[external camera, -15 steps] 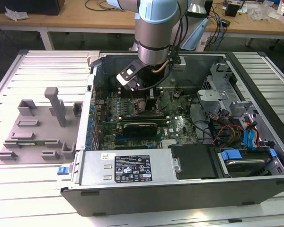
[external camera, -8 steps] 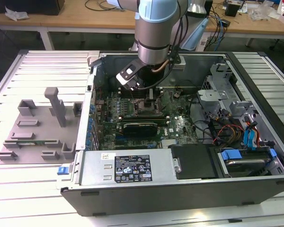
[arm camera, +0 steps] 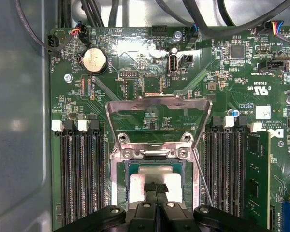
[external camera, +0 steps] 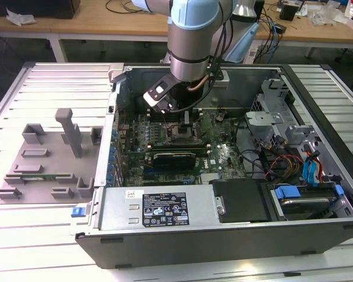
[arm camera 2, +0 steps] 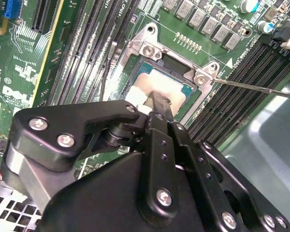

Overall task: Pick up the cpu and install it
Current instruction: 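Place the cpu into insertion slot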

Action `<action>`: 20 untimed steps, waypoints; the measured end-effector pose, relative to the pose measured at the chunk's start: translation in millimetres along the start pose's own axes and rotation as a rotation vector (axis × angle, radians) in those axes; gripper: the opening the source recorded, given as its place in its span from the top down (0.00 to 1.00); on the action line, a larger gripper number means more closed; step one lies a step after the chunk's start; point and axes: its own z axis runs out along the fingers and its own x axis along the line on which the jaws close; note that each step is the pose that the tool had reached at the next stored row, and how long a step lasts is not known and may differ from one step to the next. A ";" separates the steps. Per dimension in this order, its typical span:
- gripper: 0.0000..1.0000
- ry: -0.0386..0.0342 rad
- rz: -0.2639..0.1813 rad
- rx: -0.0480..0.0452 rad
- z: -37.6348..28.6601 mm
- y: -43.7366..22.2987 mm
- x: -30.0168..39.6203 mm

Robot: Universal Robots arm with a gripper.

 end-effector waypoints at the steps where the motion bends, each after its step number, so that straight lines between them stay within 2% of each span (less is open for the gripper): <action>1: 0.89 -0.0002 0.000 0.0001 0.3 0.0 0.0; 2: 0.89 -0.0004 0.000 0.0002 0.5 0.0 -0.1; 5: 0.89 0.0135 0.000 0.0002 0.7 0.0 0.0; 15: 0.89 0.0174 0.000 -0.0006 -0.3 0.1 0.2; 17: 0.89 0.0160 0.000 0.0001 -6.7 0.0 0.1; 20: 0.89 0.0155 0.000 0.0002 -23.5 0.1 0.1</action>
